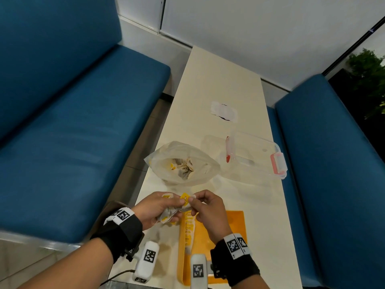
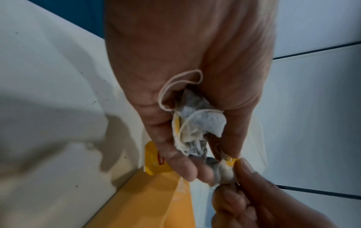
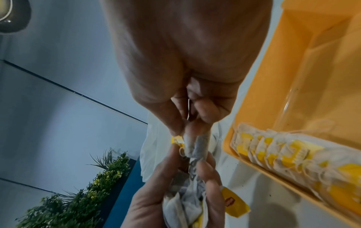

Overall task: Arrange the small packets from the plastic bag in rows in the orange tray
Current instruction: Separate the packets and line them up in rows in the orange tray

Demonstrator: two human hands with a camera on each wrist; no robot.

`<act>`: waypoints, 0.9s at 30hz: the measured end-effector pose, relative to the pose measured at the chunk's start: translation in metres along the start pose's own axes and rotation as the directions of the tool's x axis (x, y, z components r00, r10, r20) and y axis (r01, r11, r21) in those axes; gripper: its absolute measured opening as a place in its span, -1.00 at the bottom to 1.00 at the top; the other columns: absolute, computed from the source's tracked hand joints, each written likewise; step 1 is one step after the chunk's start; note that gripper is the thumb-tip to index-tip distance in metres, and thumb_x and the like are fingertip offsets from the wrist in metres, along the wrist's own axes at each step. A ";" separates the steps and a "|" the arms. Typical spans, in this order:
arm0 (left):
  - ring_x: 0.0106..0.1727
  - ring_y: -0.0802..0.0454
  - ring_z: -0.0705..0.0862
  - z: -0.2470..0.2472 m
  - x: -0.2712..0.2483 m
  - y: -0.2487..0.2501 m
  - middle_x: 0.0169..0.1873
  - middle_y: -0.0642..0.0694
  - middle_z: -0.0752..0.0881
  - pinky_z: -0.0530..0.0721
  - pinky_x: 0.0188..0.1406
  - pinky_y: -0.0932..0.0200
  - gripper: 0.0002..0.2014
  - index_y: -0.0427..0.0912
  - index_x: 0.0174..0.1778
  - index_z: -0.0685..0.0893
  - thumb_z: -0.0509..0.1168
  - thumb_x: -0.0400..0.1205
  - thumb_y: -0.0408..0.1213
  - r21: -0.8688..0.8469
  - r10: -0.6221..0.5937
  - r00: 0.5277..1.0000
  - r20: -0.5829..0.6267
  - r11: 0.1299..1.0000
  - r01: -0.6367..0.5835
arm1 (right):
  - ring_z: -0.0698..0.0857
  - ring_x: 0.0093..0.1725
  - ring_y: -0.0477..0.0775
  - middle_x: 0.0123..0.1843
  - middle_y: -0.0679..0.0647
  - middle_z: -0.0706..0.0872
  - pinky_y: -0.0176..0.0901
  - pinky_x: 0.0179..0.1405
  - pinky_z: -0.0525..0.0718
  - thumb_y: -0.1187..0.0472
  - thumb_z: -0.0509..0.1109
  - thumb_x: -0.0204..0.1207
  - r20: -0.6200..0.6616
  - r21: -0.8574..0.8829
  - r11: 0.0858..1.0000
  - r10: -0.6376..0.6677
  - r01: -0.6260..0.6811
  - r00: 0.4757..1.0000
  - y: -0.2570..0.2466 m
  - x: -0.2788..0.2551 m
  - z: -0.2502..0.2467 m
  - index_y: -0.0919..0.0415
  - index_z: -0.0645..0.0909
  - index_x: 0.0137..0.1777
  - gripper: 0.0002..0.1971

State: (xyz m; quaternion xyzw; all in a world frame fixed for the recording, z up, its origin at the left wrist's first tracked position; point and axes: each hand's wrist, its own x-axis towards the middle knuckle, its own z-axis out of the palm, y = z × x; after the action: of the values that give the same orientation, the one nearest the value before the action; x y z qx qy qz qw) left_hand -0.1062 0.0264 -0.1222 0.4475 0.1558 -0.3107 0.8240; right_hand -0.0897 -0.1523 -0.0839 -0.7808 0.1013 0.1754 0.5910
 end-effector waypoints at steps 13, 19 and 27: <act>-0.35 -0.12 0.63 0.000 0.001 0.004 -0.26 -0.37 0.69 0.62 -0.33 0.10 -0.76 -0.45 -0.06 0.74 0.59 0.50 -0.38 0.158 0.104 0.995 -0.002 0.982 -0.102 | 0.58 -0.44 0.01 -0.44 0.09 0.67 -0.28 -0.51 0.48 0.35 0.53 0.51 0.074 -0.076 0.996 -0.035 0.041 0.997 -0.004 0.005 -0.009 0.33 0.73 -0.12 -0.95; -0.41 -0.07 0.64 -0.002 0.005 0.000 -0.30 -0.35 0.67 0.66 -0.39 0.15 -0.66 -0.66 0.08 0.66 0.56 0.49 -0.54 0.252 0.113 0.993 -0.046 0.963 -0.098 | 0.62 -0.46 0.04 -0.44 0.20 0.67 -0.25 -0.53 0.47 0.36 0.52 0.53 0.054 -0.018 0.999 -0.029 0.030 0.998 -0.003 0.005 -0.009 0.35 0.68 -0.10 -0.93; -0.35 -0.15 0.67 -0.009 0.006 -0.001 -0.25 -0.43 0.73 0.71 -0.32 0.10 -0.67 -0.56 0.05 0.69 0.60 0.44 -0.56 0.258 0.095 0.993 -0.068 0.963 -0.075 | 0.67 -0.42 0.00 -0.36 0.07 0.70 -0.21 -0.33 0.67 0.35 0.52 0.50 0.075 -0.240 0.966 -0.077 0.094 0.994 -0.003 0.008 -0.012 0.26 0.72 -0.09 -0.96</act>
State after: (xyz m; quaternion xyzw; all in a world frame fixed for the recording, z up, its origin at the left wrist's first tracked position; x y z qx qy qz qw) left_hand -0.1017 0.0311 -0.1313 0.5683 0.1281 -0.2744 0.7651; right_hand -0.0793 -0.1630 -0.0814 -0.8449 0.0259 0.1863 0.5008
